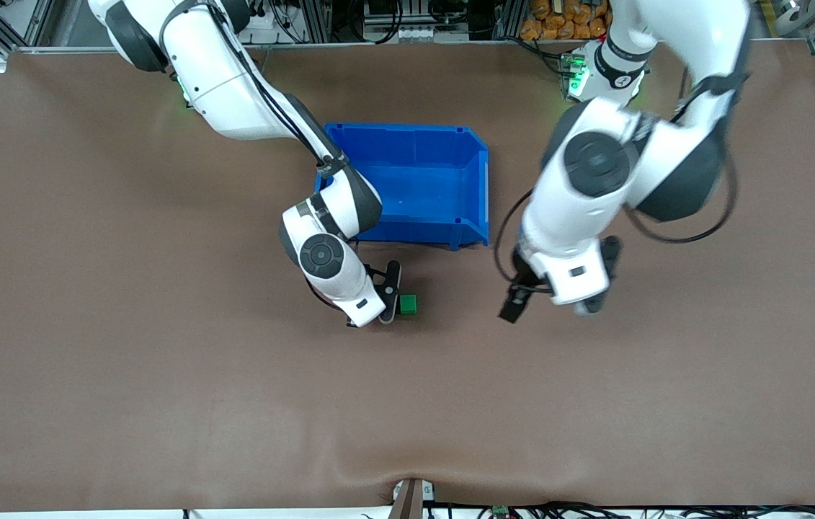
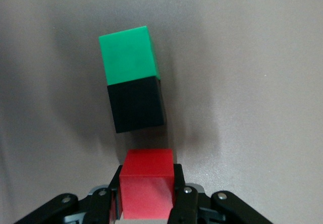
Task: Attach green and red cubes to black cube
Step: 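Press the cubes against the black cube and open both grippers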
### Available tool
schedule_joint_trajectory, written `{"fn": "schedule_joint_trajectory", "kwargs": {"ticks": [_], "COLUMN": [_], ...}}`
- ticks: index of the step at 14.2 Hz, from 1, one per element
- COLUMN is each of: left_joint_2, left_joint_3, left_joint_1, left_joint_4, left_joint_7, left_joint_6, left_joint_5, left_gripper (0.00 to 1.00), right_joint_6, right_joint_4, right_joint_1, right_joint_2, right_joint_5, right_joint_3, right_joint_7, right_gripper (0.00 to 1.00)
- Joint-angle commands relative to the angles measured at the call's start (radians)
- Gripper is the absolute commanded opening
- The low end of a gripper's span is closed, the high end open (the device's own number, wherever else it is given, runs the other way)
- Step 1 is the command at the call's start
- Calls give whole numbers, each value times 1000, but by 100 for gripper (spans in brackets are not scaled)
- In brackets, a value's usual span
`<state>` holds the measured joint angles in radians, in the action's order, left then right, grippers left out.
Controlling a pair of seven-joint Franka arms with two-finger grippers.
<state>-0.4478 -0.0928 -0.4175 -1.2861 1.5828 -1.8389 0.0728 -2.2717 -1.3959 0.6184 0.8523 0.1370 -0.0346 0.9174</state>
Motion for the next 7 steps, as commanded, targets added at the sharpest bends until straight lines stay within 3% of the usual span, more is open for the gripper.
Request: {"fn": "schedule_joint_trajectory", "kwargs": {"ticks": [1,6,7], "left_joint_2": [101,171,185], "left_joint_3": [-8,-7,-8], "left_joint_1": [45,111,137], "left_joint_4": [-42,-41,-41], "left_joint_7": [-113,-332,-374], "left_joint_6": [26,142,173], "left_joint_5": [8,-1,-1], "left_gripper": [100,100,100], "right_joint_6": [-3,-5,-6], "right_joint_4": [57,61,61], "right_joint_1": [17,40,43], "right_joint_2": [33,47,53], "right_joint_5": [-59,-66,-66], "right_joint_3": [-11,-13,-13], "right_joint_7": [-25,-61,-81], "right_gripper": [0,0,5]}}
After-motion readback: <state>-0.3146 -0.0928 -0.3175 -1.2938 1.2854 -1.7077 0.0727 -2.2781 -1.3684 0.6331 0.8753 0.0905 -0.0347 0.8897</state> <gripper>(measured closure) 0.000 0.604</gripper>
